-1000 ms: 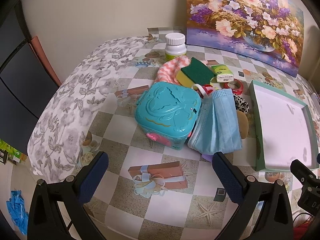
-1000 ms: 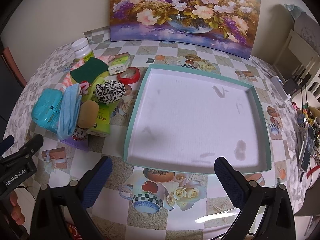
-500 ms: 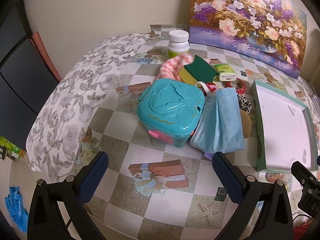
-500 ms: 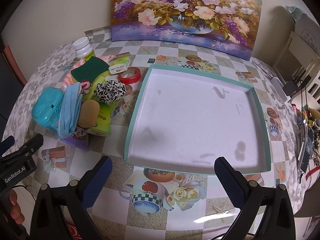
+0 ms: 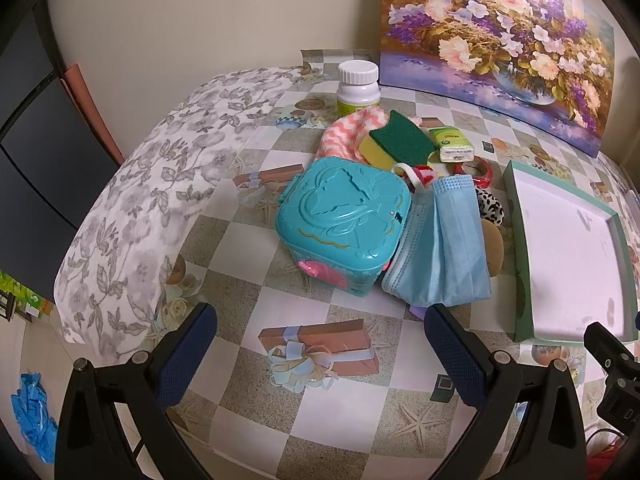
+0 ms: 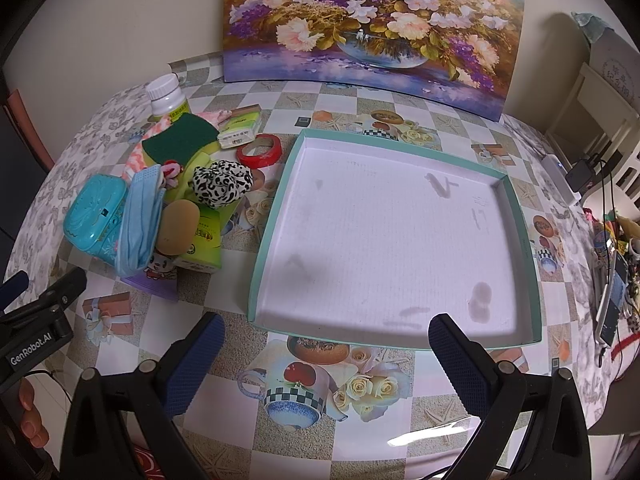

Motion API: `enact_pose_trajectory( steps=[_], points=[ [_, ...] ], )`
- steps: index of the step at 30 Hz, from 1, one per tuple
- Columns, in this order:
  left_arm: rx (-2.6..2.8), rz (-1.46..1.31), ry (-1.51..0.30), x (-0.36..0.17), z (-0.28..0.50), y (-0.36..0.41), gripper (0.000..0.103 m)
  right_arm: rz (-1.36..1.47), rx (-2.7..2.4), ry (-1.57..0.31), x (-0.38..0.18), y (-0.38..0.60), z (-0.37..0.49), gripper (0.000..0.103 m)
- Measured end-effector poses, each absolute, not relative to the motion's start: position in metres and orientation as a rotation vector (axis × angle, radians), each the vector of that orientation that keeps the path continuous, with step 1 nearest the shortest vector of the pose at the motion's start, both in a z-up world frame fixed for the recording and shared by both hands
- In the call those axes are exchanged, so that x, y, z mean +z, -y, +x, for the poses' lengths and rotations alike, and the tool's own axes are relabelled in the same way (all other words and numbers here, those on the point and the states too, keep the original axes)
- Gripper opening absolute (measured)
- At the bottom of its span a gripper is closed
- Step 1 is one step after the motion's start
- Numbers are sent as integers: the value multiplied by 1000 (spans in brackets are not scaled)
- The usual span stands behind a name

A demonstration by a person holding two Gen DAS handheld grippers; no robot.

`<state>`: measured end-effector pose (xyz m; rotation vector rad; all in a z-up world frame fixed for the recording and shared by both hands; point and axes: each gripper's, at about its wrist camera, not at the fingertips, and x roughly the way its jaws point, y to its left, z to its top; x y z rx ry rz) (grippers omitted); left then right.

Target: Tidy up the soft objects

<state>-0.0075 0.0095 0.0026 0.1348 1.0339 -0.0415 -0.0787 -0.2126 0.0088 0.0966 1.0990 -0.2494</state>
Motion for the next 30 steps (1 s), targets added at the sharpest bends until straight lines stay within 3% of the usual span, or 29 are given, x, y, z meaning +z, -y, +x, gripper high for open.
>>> enact_pose_trajectory(
  steps=[30],
  points=[
    [-88, 135, -1044, 5, -6, -3, 103, 107, -226, -1055, 19, 212, -76, 103]
  ],
)
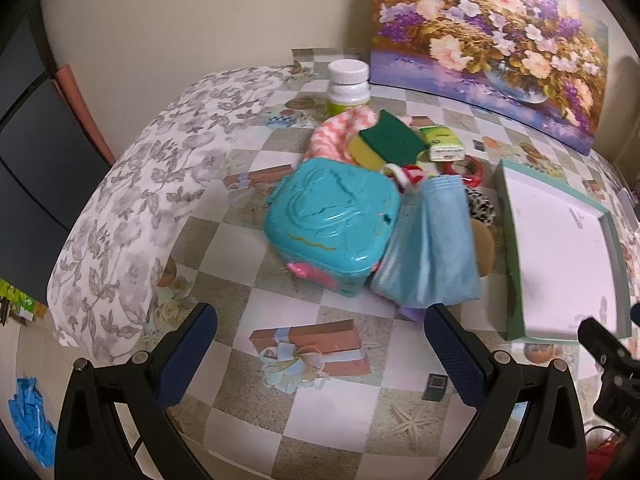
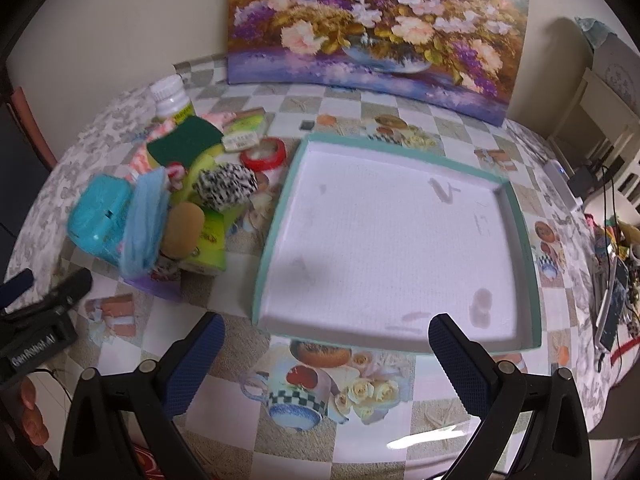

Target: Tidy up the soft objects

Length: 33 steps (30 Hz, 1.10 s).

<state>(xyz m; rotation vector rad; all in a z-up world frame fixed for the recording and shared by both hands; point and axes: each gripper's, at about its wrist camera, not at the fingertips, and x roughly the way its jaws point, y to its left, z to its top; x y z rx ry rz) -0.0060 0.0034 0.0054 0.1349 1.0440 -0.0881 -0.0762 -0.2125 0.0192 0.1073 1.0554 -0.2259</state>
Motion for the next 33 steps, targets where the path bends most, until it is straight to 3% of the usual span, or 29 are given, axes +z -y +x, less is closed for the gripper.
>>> enact_pose_trajectory(
  steps=[13, 16, 23, 30, 33],
  points=[
    [-184, 220, -1054, 14, 10, 47, 103, 171, -177, -946, 68, 231, -36, 103],
    [-191, 244, -1059, 9, 16, 58, 98, 176, -151, -948, 69, 230, -25, 103],
    [-187, 291, -1062, -3, 25, 76, 70, 185, -81, -966, 61, 229, -2, 103],
    [-225, 255, -1098, -9, 32, 73, 26, 253, -12, -957, 54, 238, 10, 103],
    [-220, 242, -1102, -13, 34, 71, 19, 271, -15, -961, 49, 242, 12, 103]
  ],
)
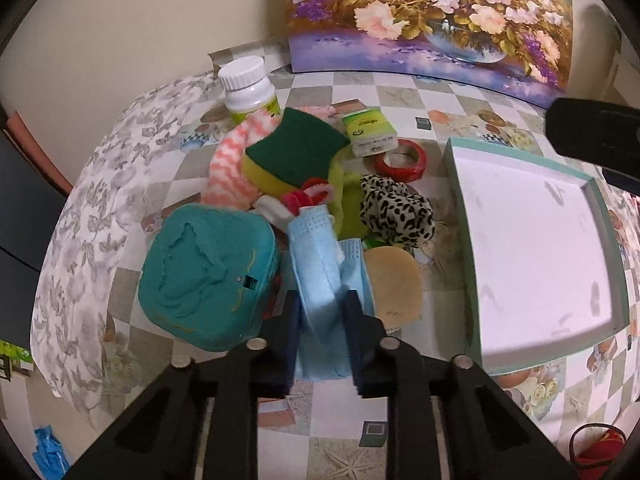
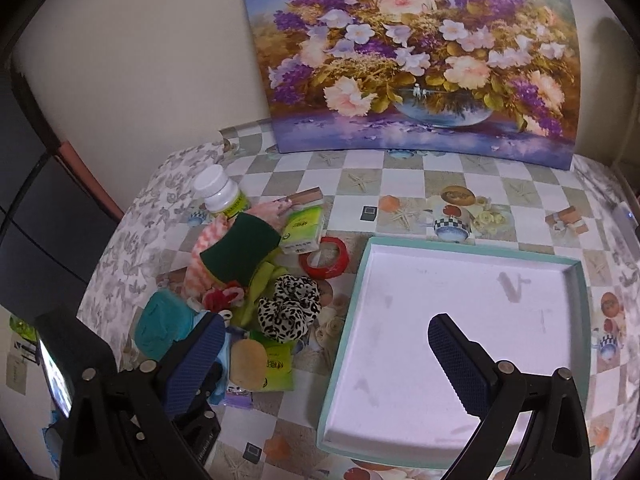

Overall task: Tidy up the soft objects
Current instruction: 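Grasp the light blue mask with the left gripper while the right gripper grasps the tan sponge pad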

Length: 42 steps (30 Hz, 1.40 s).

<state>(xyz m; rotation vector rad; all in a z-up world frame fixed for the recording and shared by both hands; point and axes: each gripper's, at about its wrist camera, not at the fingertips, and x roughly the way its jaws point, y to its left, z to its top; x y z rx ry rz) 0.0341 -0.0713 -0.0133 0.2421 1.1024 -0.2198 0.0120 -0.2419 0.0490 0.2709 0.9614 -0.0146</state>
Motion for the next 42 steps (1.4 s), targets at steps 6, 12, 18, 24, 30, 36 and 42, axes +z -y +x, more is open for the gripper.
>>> enact_pose_trajectory(
  steps=[6, 12, 18, 24, 30, 36, 42],
  points=[
    [-214, 199, -1096, -13, 37, 64, 14, 292, 3, -996, 34, 244, 14, 103],
    [-198, 152, -1091, -10, 40, 55, 13, 296, 83, -1051, 12, 232, 16, 85],
    [-200, 123, -1079, -5, 41, 52, 12, 297, 200, -1087, 1, 215, 17, 71],
    [-197, 106, -1064, 2, 43, 49, 11, 307, 261, -1139, -14, 204, 22, 57],
    [-190, 92, -1064, 2, 45, 46, 10, 327, 293, -1179, -27, 197, 28, 51],
    [-191, 78, -1064, 3, 46, 43, 10, 368, 335, -1198, -34, 192, 32, 41],
    [-192, 72, -1070, 2, 46, 42, 10, 402, 367, -1208, -40, 189, 33, 29]
  ],
)
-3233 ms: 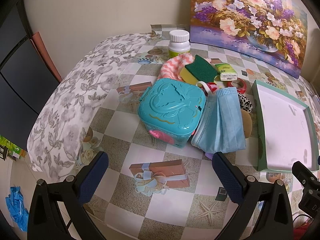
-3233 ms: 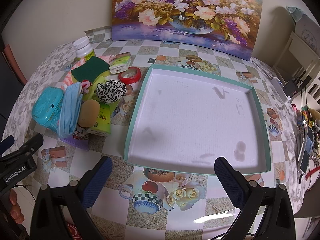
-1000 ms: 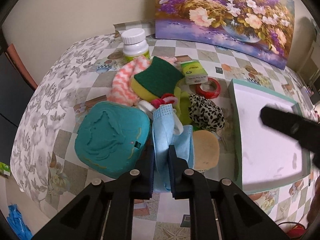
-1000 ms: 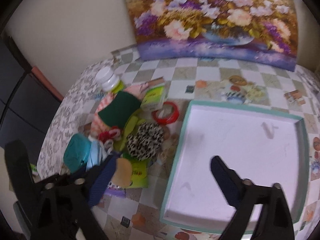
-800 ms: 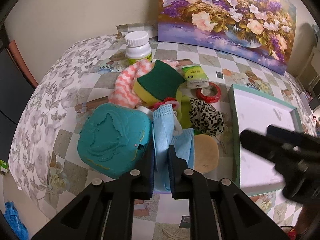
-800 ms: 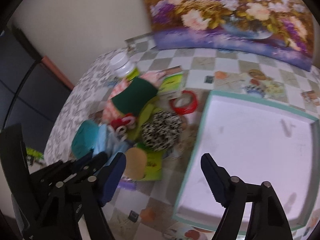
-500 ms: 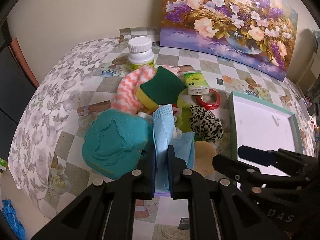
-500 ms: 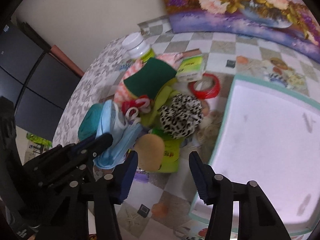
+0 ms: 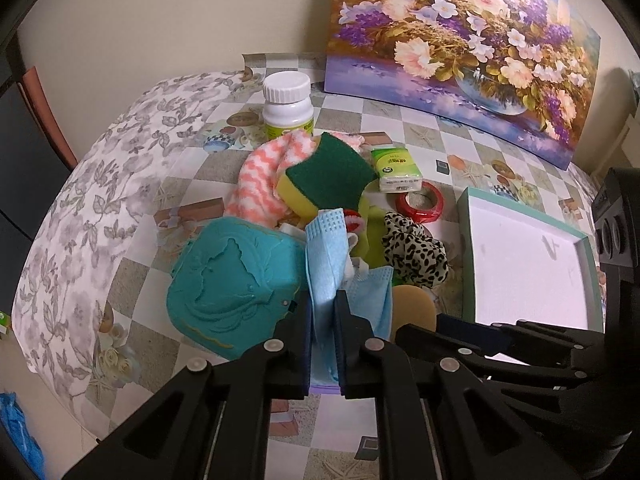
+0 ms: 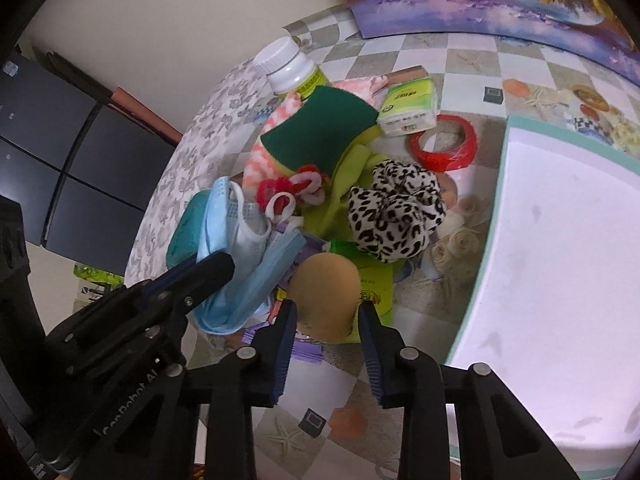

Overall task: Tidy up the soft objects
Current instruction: 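Grasp the light blue mask with the left gripper while the right gripper grasps the tan sponge pad, then carry the mask and sponge pad into the white tray and release both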

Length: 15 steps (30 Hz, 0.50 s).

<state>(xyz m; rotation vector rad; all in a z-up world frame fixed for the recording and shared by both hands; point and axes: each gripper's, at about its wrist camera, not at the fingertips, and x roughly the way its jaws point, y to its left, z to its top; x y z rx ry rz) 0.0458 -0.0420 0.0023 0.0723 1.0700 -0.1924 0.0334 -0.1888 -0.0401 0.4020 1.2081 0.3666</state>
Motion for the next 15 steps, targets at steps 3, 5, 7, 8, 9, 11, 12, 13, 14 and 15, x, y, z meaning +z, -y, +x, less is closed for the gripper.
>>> enact_pose_trajectory(
  steps=[3, 5, 7, 8, 9, 11, 12, 13, 14, 15],
  points=[
    [-191, 70, -1076, 3, 46, 42, 10, 401, 365, -1201, -39, 189, 33, 22],
    [-182, 72, -1075, 5, 47, 41, 10, 411, 366, -1192, -38, 191, 33, 19],
    [-179, 71, -1071, 7, 48, 41, 10, 416, 372, -1184, -35, 192, 33, 17],
    [-176, 71, -1068, 9, 48, 41, 10, 414, 373, -1178, -34, 193, 32, 17],
    [-175, 73, -1064, 11, 48, 41, 10, 412, 375, -1172, -31, 193, 31, 17],
    [-171, 75, -1056, 17, 48, 42, 10, 412, 377, -1154, -25, 195, 29, 17],
    [-170, 74, -1051, 21, 47, 42, 10, 413, 375, -1148, -23, 196, 28, 17],
    [-169, 73, -1043, 25, 47, 43, 10, 415, 369, -1138, -20, 199, 27, 17],
    [-168, 72, -1038, 29, 47, 44, 10, 417, 363, -1130, -17, 202, 26, 17],
    [-168, 70, -1029, 34, 47, 45, 10, 418, 357, -1121, -13, 205, 25, 16]
  ],
)
